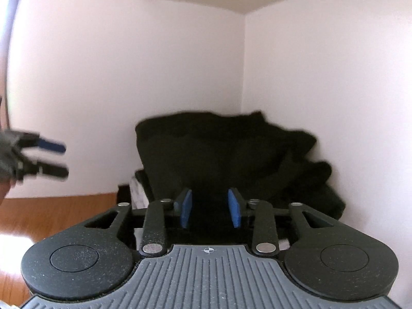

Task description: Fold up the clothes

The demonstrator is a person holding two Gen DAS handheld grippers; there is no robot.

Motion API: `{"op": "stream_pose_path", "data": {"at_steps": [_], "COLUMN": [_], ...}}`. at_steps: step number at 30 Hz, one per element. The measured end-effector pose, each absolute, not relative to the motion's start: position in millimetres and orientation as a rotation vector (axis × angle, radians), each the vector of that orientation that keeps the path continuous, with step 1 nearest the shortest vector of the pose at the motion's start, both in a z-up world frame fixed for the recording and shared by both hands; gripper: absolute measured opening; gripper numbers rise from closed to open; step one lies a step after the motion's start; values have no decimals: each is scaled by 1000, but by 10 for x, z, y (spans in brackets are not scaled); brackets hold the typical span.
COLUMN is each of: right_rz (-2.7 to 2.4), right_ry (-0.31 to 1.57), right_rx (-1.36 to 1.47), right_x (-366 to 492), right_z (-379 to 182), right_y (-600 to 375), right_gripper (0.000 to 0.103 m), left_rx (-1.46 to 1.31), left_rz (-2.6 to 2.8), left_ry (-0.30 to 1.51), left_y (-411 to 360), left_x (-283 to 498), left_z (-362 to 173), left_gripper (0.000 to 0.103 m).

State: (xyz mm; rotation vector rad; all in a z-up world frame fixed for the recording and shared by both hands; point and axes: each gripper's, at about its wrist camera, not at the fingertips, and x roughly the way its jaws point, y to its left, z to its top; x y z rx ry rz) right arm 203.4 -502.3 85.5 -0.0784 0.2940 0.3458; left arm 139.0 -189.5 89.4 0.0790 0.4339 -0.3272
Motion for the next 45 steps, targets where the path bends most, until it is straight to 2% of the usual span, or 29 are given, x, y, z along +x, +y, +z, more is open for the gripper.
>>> {"op": "stream_pose_path", "data": {"at_steps": [2, 4, 5, 6, 8, 13, 24, 30, 45], "right_rz": [348, 346, 339, 338, 341, 319, 182, 105, -7], "right_ry": [269, 247, 244, 250, 266, 348, 523, 557, 599], "right_rx": [-75, -72, -67, -56, -26, 33, 56, 59, 96], "right_x": [1901, 1755, 1694, 1672, 1649, 1467, 688, 341, 80], "right_z": [908, 965, 991, 1000, 991, 751, 70, -60, -143], "right_y": [-4936, -4848, -4801, -4745, -4628, -4256, -3483, -3210, -2996], "right_gripper": [60, 61, 66, 77, 88, 103, 103, 103, 103], "left_rx": [60, 36, 24, 17, 20, 36, 69, 72, 94], "left_rz": [-319, -317, -316, -315, -311, -277, -238, -197, -140], "left_ry": [451, 457, 459, 467, 487, 518, 586, 619, 658], "left_y": [-1807, -1745, -1714, -1672, -1611, -1495, -1325, -1198, -1061], "left_x": [1262, 1179, 1138, 1089, 1020, 916, 565, 384, 198], "left_z": [862, 796, 762, 722, 631, 405, 223, 181, 92], "left_gripper": [103, 103, 103, 103, 103, 103, 103, 103, 103]}}
